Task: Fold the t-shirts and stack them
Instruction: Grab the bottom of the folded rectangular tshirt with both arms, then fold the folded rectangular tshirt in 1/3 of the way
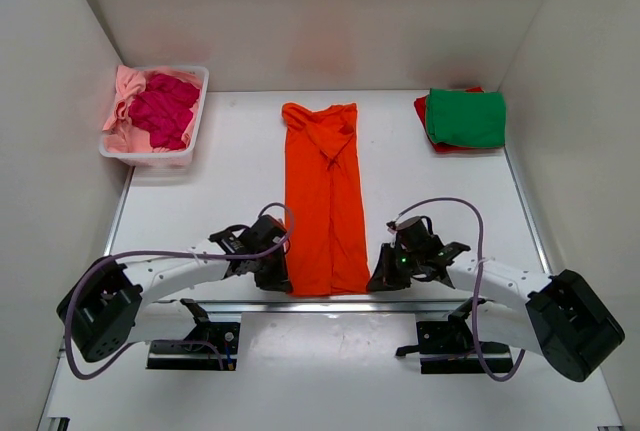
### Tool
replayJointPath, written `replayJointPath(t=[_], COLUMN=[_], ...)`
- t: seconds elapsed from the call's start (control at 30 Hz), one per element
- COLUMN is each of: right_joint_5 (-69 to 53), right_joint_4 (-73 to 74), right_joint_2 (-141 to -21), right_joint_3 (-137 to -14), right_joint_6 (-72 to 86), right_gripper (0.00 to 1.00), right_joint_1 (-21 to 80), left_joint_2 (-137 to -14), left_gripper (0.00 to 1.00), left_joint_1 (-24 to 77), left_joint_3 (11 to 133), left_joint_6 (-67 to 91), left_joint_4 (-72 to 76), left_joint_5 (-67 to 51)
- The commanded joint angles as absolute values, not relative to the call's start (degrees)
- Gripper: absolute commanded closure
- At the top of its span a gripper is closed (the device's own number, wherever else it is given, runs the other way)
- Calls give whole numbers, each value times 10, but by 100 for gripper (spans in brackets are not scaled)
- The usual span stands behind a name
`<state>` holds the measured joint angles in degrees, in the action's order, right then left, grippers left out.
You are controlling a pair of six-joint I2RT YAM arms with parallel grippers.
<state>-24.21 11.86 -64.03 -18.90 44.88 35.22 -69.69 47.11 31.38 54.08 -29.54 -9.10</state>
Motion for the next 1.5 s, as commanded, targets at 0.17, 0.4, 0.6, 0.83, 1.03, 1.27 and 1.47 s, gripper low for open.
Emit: replayJointPath(t=[0.17, 0.4, 0.6, 0.83, 1.03, 1.27, 1.47], right_joint_5=[-283, -316, -348, -350, -359, -362, -364], right_joint_4=[188, 278, 354, 421, 438, 439, 474], right_joint_2=[-660, -718, -822, -941, -1033, -1132, -1186], right_joint_3=[-256, -375, -518, -696, -832, -934, -1005], right_joint_6=[382, 313, 231, 174, 158, 156, 139], right_gripper=[100, 100, 99, 100, 100, 100, 100], right_joint_1=[361, 303, 233, 165, 137, 131, 126], left_joint_2=[-653, -667, -800, -933, -985, -1050, -1097], left_gripper=[79, 79, 73, 73, 74, 73, 66], left_joint_1=[476, 391, 312, 260, 214, 189, 205], left_joint_3=[302, 395, 539, 705, 758, 821, 855], left_joint_6=[547, 527, 476, 466, 461, 462, 458], left_joint_4=[-322, -333, -325, -332, -330, -321, -310], left_joint_5=[-117, -94, -94, -85, -77, -77, -97])
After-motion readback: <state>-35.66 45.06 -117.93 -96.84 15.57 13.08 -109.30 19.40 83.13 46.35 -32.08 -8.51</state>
